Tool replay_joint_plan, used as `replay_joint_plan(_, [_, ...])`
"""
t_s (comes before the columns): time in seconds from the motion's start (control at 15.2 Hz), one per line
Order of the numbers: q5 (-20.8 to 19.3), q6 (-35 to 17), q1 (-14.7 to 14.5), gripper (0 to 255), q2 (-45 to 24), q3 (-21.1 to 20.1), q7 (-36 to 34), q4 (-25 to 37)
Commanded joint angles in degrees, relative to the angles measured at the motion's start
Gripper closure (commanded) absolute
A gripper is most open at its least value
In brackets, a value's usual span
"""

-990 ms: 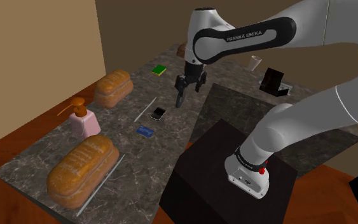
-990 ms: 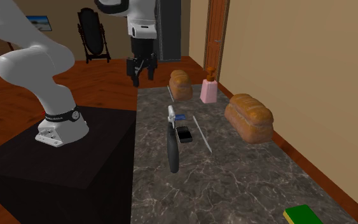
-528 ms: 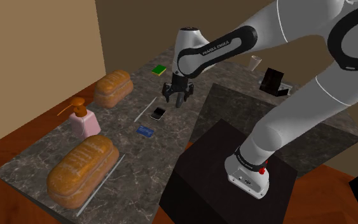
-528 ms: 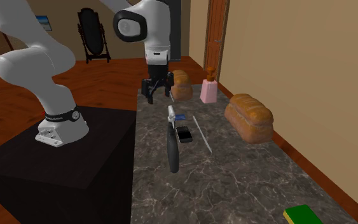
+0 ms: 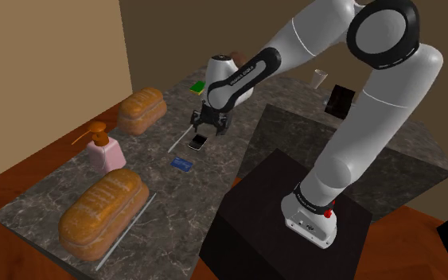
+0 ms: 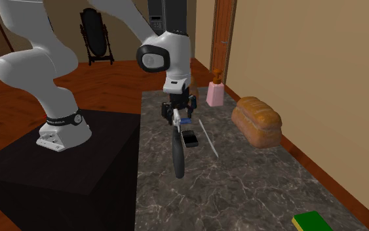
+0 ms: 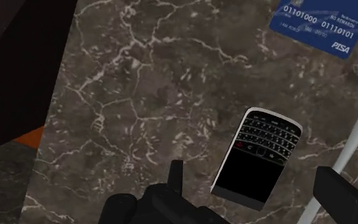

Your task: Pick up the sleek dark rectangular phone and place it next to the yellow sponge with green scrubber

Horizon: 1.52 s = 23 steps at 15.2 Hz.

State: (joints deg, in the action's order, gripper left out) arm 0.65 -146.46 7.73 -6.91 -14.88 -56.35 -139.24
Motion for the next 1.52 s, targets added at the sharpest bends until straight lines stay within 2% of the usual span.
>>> replay_joint_plan(0.0, [-1.34, -2.96, -0.14, 0, -4.83, 1.07, -4.78, 2.56])
replay_joint_plan(0.2, [-2.6, -6.7, -1.13, 0, -11.36, 3.14, -10.91, 6.35])
replay_joint_plan(0.66, [-4.22, -11.1, -2.38, 0, -16.77, 4.49, -12.07, 7.33])
replay_joint_plan(1.25, [-4.34, -11.44, -2.5, 0, -17.22, 4.61, -12.16, 7.43])
replay_joint_plan(1.32, [-4.34, -11.44, -2.5, 255, -17.22, 4.61, -12.16, 7.43])
replay_joint_plan(1.45, [-4.34, -11.45, -2.5, 255, -17.24, 4.62, -12.16, 7.45])
